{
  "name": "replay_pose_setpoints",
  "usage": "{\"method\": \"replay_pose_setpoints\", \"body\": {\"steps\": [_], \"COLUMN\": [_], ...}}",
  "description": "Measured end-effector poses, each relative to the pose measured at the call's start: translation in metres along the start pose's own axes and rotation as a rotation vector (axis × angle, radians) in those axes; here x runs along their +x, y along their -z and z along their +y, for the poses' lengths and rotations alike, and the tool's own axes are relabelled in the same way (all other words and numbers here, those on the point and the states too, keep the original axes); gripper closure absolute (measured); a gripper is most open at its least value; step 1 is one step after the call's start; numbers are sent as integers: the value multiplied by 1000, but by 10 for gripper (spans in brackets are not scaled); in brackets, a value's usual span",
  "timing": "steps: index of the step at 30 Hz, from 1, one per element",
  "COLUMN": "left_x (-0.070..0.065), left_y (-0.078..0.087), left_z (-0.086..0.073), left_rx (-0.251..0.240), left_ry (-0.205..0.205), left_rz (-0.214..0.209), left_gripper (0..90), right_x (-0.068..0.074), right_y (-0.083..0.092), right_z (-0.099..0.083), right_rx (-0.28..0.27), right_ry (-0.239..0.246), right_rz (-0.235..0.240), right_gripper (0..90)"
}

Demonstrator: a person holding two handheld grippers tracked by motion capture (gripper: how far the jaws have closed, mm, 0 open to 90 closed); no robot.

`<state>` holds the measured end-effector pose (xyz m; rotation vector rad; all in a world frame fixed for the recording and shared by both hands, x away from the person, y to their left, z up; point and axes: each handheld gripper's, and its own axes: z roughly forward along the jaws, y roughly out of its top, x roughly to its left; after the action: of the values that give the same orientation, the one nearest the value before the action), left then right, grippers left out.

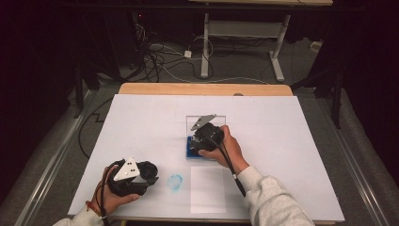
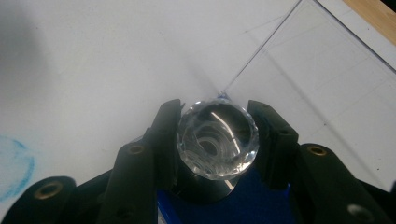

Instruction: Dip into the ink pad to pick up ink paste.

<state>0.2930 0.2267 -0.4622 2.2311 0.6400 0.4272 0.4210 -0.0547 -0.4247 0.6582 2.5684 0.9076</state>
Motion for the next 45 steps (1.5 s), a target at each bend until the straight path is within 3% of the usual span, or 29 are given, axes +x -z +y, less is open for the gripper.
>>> {"method": "replay_pose_setpoints", "body": {"steps": [18,22,28,30,32,36,45], "left_x": [0,0,1,1,2,2,1], "left_y": [2,2,2,1,0,0,-1], "left_z": [0,0,0,0,0,1,2], "left_rx": [-7,-3,-3,-2,-3,0,-1], "left_ry": [3,0,1,2,2,-1,-4], "left_rz": [10,8,7,7,5,5,3], "left_gripper": [366,366,366,366,366,366,366], "right_x": [1,4,3,1,-3,-7,-12], "right_y": [1,0,2,6,12,31,90], "right_z": [-3,-2,-1,-2,-3,0,20], "right_rx": [-9,-6,1,4,-23,-76,-182], "right_ry": [-16,5,-9,-9,-42,-36,-9], "right_rz": [-15,-37,-40,-66,-50,-49,-68], "right_gripper": [576,575,575,576,576,575,574]}}
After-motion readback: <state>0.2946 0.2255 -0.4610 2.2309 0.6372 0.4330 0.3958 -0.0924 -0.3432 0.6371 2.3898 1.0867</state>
